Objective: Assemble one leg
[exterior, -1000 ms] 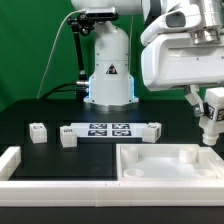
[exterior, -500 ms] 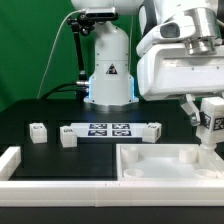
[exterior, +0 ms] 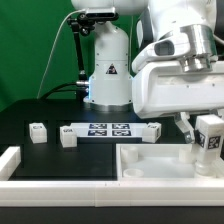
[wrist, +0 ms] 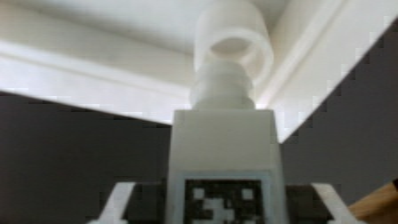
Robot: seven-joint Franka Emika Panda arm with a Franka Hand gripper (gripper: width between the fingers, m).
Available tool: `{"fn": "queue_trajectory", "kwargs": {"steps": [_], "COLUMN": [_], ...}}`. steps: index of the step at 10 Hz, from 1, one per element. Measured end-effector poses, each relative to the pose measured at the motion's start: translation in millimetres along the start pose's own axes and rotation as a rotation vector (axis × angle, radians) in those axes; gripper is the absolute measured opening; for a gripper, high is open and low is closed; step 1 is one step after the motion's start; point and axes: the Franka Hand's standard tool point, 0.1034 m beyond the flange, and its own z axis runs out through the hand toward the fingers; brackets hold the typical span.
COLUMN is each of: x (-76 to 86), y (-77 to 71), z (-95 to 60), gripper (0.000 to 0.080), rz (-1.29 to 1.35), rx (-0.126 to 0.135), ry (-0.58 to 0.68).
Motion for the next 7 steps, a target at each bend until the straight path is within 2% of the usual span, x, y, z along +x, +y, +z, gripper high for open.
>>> {"fn": "queue_trajectory", "kwargs": {"steps": [7], "x": [2.7], "y": [-2.4], "z": [3.0], "gripper": [0.0284], "rz": [-0.002], "rx": [-0.027], "ry": [0.107]}}
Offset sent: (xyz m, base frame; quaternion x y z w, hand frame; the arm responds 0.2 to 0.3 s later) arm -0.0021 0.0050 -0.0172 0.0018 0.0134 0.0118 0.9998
